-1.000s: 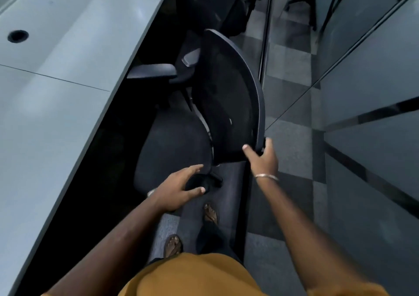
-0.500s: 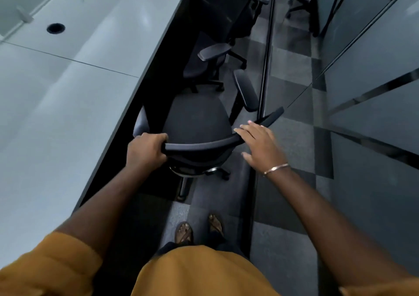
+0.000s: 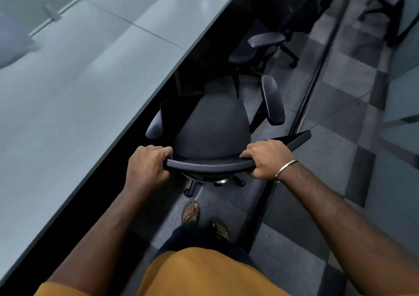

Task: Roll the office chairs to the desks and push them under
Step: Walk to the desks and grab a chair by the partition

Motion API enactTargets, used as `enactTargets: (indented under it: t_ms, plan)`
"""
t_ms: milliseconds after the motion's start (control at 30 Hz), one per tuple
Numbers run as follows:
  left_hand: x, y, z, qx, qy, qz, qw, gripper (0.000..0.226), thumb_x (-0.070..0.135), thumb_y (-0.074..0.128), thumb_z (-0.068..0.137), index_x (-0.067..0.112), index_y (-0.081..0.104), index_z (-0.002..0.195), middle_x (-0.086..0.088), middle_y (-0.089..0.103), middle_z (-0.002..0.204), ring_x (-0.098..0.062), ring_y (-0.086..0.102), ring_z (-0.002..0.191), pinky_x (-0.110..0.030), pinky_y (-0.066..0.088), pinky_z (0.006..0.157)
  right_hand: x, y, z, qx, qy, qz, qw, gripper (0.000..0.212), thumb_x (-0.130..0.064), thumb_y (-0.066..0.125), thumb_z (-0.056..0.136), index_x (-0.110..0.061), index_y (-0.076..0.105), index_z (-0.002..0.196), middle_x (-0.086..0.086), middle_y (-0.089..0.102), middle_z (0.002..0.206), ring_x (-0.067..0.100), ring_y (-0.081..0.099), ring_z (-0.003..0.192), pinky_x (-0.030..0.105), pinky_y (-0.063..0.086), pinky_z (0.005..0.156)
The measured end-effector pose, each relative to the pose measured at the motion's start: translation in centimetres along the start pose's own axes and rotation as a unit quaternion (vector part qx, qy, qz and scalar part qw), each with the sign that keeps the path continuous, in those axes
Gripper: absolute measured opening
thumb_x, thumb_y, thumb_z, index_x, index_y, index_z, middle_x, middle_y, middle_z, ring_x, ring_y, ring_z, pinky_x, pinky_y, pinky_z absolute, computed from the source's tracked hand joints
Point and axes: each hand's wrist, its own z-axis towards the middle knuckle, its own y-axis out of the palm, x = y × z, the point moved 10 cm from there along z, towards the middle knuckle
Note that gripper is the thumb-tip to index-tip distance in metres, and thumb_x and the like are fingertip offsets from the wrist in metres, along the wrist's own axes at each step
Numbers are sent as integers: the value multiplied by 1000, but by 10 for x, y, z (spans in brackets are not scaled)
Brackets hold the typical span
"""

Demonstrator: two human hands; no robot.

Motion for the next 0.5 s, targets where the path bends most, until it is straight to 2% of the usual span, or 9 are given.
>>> enactTargets:
  t_ms: [133,233,500]
  plan:
    - [0,9,-47,9,-60,13,998,21,15,64,61,23,54,76,6,60,68,-26,60,72,-33,29,61,-21,7,-5,6,-66,-42,997,31,-50,63,69,-35,71,95,-10,62,89,16,67,89,34,51,64]
    - [1,12,-75,13,-106,24,994,22,12,66,61,23,56,77,6,59,68,-27,60,70,-32,28,61,-38,2,-12,38,-85,-51,994,23,-44,67,64,-30,72,82,-7,61,79,20,66,79,33,48,62]
    - [-21,16,-173,6,-182,22,983,29,14,69,50,23,53,73,4,58,65,-29,61,66,-35,42,59,-112,1,-22,41,-184,-80,979,22,-44,62,66,-28,69,79,-7,59,77,20,64,76,34,48,62]
